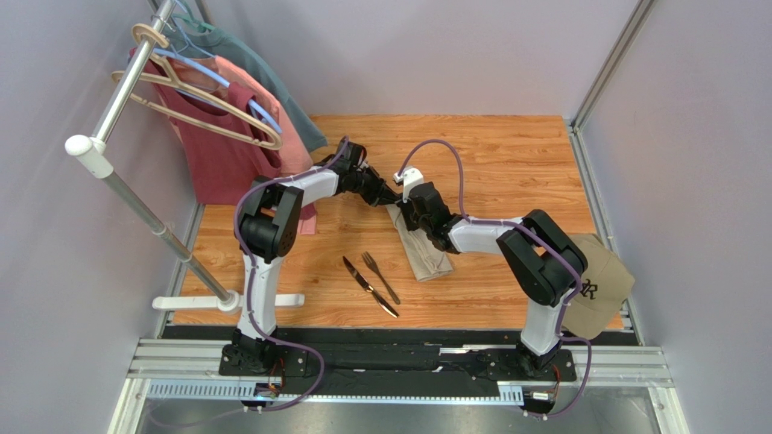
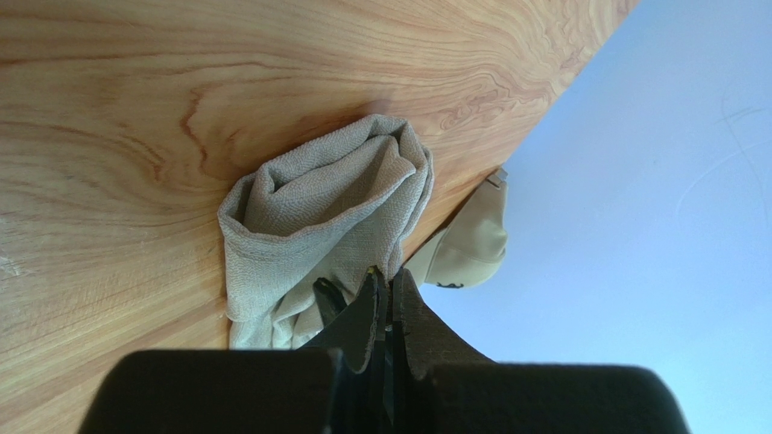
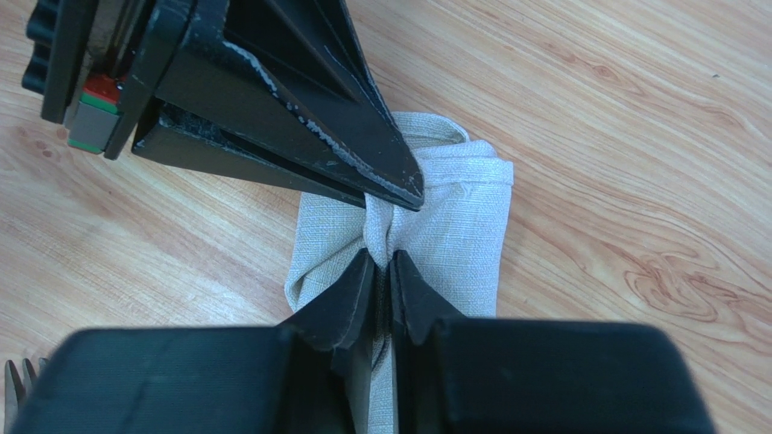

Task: Fold the napkin into a case and place the utensils inside
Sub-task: Pick up the top corner of the smaller rectangle folded napkin from the center of the board, then grasp the top corner of the smaller rectangle folded napkin from the folded napkin.

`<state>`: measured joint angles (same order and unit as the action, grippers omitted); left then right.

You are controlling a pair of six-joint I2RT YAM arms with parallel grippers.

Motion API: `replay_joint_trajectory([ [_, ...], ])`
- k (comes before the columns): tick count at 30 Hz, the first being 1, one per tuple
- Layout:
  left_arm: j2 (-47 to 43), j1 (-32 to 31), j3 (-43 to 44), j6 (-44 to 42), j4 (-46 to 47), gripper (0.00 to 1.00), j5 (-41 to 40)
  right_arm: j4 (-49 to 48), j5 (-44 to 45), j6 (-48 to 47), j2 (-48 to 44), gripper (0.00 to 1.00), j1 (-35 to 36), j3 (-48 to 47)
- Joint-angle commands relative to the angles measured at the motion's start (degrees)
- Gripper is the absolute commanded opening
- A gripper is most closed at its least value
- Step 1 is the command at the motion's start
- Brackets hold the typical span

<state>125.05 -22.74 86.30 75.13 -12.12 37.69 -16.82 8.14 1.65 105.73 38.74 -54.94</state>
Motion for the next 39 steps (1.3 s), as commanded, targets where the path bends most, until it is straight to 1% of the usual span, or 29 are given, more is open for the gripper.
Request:
replay_joint_trajectory([
  [1, -3.0, 0.4, 0.2, 0.6, -0.4, 0.00, 0.5, -0.1, 1.8, 1.1, -1.5, 0.05, 0.5, -1.4],
  [3, -2.4, 0.4, -0.3, 1.1, 1.4, 0.00, 1.4, 0.2, 2.1, 1.3, -2.7, 0.00, 0.5, -0.7],
  [6, -1.9, 0.4, 0.0, 0.6, 2.1, 0.00, 1.8, 1.2, 2.1, 1.6, -4.2, 0.00, 0.5, 0.2],
  [8, -2.0, 0.4, 0.2, -0.9, 3.9, 0.00, 1.7, 2.6, 0.0, 0.7, -4.6, 0.00, 0.2, 0.1],
  [9, -2.2, 0.4, 0.4, -2.1, 3.9, 0.00, 1.2, 3.9, -1.0, 0.3, -4.4, 0.00, 0.1, -1.4],
  [10, -2.4, 0.4, 0.8, -5.1, 3.4, 0.00, -0.2, 7.2, -1.6, -0.3, -4.3, 0.00, 0.1, -2.3],
  [11, -2.5, 0.4, 1.4, -6.6, 2.9, 0.00, -0.6, 8.1, -2.8, -0.8, -4.4, 0.00, 0.1, -2.7],
  [12, -2.5, 0.5, 1.6, -8.0, 2.4, 0.14, -0.8, 8.9, -3.5, -0.9, -4.7, 0.00, -0.1, -3.4],
  [14, -3.3, 0.5, 1.7, -12.7, 0.6, 0.28, -3.0, 12.4, -4.4, -1.2, -4.9, 0.00, -0.2, -4.3],
  [15, -3.9, 0.5, 1.6, -14.4, -0.6, 0.47, -4.5, 13.2, -4.8, -1.4, -5.5, 0.00, -0.2, -4.4],
  [16, -5.3, 0.5, 1.3, -17.4, -1.3, 0.57, -7.4, 14.4, -4.8, -1.5, -5.7, 0.00, -0.3, -4.6],
  [17, -6.1, 0.5, 0.7, -19.0, -2.7, 0.64, -9.2, 15.3, -4.6, -1.4, -5.9, 0.00, -0.8, -4.9],
  [18, -6.8, 0.5, 0.4, -20.1, -3.5, 0.65, -10.6, 16.0, -5.1, -1.4, -6.0, 0.00, -1.0, -5.3],
  [19, -9.2, 0.5, -1.0, -21.9, -4.2, 0.65, -14.1, 16.5, -5.5, -1.4, -5.9, 0.00, -1.2, -6.0],
  [21, -12.1, 0.2, -2.9, -23.5, -4.4, 0.65, -18.3, 18.7, -5.6, -1.5, -5.8, 0.00, -1.4, -6.6],
  [22, -14.9, 0.1, -4.5, -24.9, -4.8, 0.64, -22.4, 20.1, -5.9, -1.4, -5.6, 0.00, -1.6, -7.6],
  [24, -17.8, -0.6, -7.3, -27.1, -3.9, 0.52, -25.5, 21.7, -6.7, -1.0, -5.5, 0.00, -2.1, -8.3],
  [25, -20.8, -1.0, -10.9, -27.7, -1.3, 0.45, -27.5, 22.5, -7.3, -0.9, -5.0, 0.00, -2.1, -9.3],
  [26, -21.9, -1.3, -12.4, -28.1, 0.1, 0.34, -28.2, 23.1, -7.4, -0.9, -4.8, 0.00, -2.3, -9.6],
  [29, -22.8, -2.9, -14.4, -30.6, 1.5, 0.14, -27.1, 24.7, -7.4, 0.5, -4.0, 0.00, -2.9, -9.6],
  [31, -21.2, -4.8, -13.9, -33.6, 0.7, 0.14, -26.0, 24.4, -10.7, 1.4, -4.0, 0.00, -3.3, -9.0],
  [35, -18.9, -8.1, -14.0, -35.8, 1.6, 0.14, -26.1, 25.4, -11.4, 3.4, -3.7, 0.00, -4.0, -9.6],
  [36, -18.5, -8.7, -13.5, -37.6, 1.5, 0.14, -26.4, 25.9, -11.8, 3.7, -3.5, 0.00, -4.2, -9.7],
  [37, -17.9, -10.4, -12.2, -38.6, 0.4, 0.14, -29.0, 26.0, -12.3, 3.9, -3.6, 0.00, -4.4, -9.7],
  [39, -17.7, -11.7, -11.6, -41.2, -0.3, 0.16, -31.8, 26.1, -12.8, 5.0, -3.7, 0.00, -5.0, -9.5],
])
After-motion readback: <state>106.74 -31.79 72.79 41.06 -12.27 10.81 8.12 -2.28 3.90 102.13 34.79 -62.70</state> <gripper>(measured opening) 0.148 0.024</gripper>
